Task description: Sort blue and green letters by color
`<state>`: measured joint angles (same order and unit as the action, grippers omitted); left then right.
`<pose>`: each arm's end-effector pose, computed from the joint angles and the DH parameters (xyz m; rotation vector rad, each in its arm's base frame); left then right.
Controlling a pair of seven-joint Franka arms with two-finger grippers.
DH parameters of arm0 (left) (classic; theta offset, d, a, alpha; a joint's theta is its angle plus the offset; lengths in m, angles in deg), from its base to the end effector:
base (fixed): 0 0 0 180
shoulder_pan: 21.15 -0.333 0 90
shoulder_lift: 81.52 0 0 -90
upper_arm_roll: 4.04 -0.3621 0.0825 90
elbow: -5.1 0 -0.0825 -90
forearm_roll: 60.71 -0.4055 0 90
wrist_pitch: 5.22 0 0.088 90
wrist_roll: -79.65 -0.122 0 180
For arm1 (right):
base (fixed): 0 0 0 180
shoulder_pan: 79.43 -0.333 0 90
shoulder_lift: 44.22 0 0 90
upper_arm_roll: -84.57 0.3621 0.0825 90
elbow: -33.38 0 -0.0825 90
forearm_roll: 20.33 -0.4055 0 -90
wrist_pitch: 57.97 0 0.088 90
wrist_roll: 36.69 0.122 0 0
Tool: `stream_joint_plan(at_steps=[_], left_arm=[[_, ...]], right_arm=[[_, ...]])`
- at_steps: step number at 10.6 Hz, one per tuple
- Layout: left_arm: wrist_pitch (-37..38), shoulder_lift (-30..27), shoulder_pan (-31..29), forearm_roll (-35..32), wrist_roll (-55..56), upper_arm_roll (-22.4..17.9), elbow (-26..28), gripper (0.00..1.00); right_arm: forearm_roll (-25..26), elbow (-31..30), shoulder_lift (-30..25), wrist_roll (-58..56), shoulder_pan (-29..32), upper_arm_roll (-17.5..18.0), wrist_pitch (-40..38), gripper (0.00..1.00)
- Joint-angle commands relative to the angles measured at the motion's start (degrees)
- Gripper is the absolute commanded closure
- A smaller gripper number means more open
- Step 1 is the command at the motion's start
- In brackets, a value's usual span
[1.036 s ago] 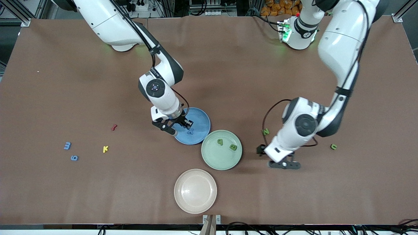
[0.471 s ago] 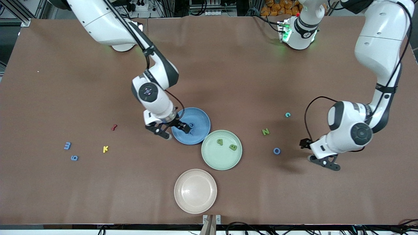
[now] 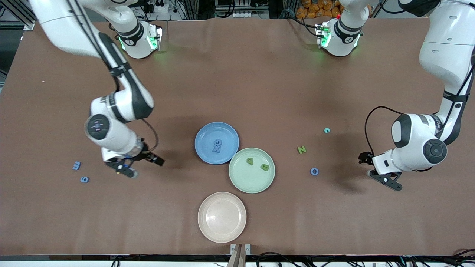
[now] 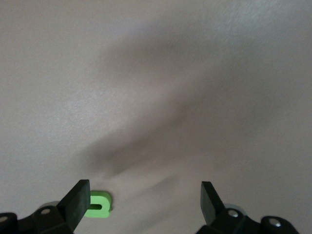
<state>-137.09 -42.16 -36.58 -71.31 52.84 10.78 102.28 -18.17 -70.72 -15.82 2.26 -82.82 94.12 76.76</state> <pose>0.7120 0.0334 0.2072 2.9892 -0.8162 -0.0690 0.6772 0.1445 0.2848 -2.9979 0.6854 -0.0295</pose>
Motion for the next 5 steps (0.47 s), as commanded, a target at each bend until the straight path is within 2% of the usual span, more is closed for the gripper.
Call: stream_joint_plan(at_steps=[1, 5], left_arm=[[-3.3, -0.7, -2.67, -1.08, -3.52, 0.47, 2.65, 0.01], [-5.15, 0.36, -3.73, -1.08, -3.34, 0.03, 2.65, 0.09]], right_arm=[[-0.05, -1.01, -1.16, -12.01, 10.03, 0.91, -0.7, 0.0], [0.74, -1.01, -0.46, -34.51, 23.05, 0.82, -3.15, 0.0]])
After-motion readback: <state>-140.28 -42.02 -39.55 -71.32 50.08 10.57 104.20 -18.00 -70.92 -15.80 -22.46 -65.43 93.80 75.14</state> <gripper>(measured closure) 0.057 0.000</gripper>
